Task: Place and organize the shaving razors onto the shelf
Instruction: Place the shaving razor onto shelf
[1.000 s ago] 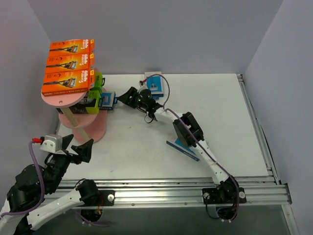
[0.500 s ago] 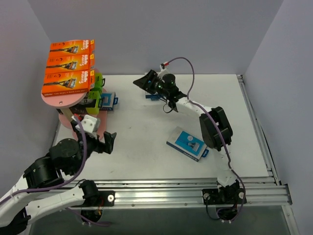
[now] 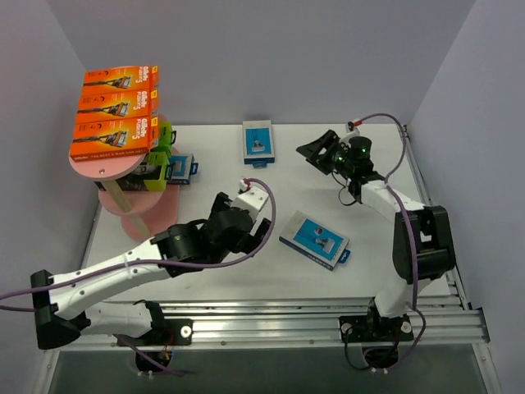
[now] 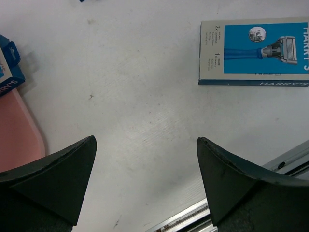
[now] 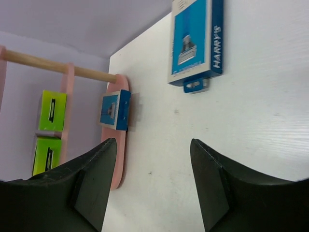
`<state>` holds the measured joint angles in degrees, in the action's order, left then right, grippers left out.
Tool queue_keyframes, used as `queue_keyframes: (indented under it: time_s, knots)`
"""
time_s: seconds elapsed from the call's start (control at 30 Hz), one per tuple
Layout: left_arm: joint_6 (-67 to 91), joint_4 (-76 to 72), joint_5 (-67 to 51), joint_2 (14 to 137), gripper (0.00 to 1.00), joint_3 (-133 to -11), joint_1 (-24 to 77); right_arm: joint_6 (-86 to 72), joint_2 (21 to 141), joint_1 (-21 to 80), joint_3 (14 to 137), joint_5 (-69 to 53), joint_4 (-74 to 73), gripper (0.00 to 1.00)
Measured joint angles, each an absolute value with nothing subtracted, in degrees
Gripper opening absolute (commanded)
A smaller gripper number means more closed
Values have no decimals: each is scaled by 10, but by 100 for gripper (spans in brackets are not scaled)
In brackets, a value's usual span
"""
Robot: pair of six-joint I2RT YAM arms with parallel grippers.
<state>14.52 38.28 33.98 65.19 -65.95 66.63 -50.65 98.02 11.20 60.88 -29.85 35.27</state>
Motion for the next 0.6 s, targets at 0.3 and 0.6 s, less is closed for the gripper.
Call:
queue_keyframes:
  time_s: [0.3, 0.6]
  knots:
    - [179, 332, 275, 844, 94, -706, 553, -484, 874, -11, 515, -342, 311, 59]
    - [192, 262, 234, 980, 94, -716, 468, -462, 842, -41, 488, -376, 284, 59]
